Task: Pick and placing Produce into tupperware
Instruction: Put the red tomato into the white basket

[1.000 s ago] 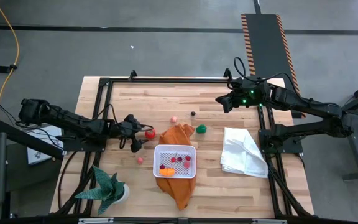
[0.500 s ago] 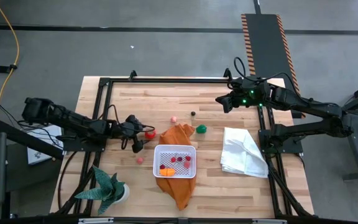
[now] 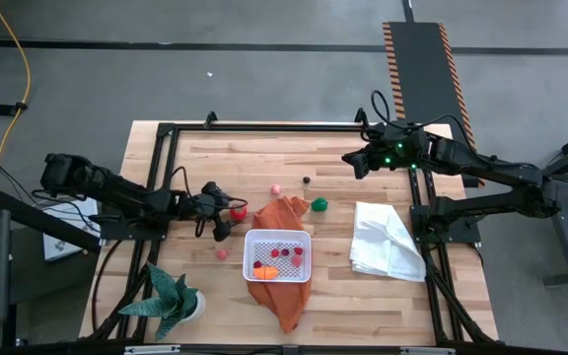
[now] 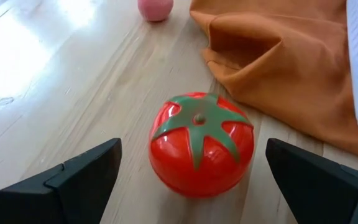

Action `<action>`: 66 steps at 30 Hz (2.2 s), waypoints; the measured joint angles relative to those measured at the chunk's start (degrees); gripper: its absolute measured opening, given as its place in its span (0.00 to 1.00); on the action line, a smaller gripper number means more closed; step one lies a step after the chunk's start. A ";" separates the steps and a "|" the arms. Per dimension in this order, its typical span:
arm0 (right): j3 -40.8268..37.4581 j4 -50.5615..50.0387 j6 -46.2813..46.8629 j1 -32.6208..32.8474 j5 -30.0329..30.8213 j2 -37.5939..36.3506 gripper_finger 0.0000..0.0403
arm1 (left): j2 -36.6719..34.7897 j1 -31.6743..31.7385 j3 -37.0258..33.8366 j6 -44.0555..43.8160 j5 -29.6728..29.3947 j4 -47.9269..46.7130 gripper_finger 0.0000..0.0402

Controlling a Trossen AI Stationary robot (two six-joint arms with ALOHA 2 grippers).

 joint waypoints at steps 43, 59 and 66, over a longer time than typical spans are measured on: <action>0.00 -0.02 0.15 0.01 -0.28 0.00 0.16 | 7.23 0.00 2.45 -0.01 -1.26 3.15 0.84; 0.01 -0.02 0.17 0.01 -0.26 0.00 0.16 | 7.23 0.00 2.45 -0.01 -1.25 3.13 0.64; 0.01 -0.02 0.17 0.01 -0.26 0.00 0.16 | 7.23 0.00 2.43 -0.01 -1.25 3.13 0.67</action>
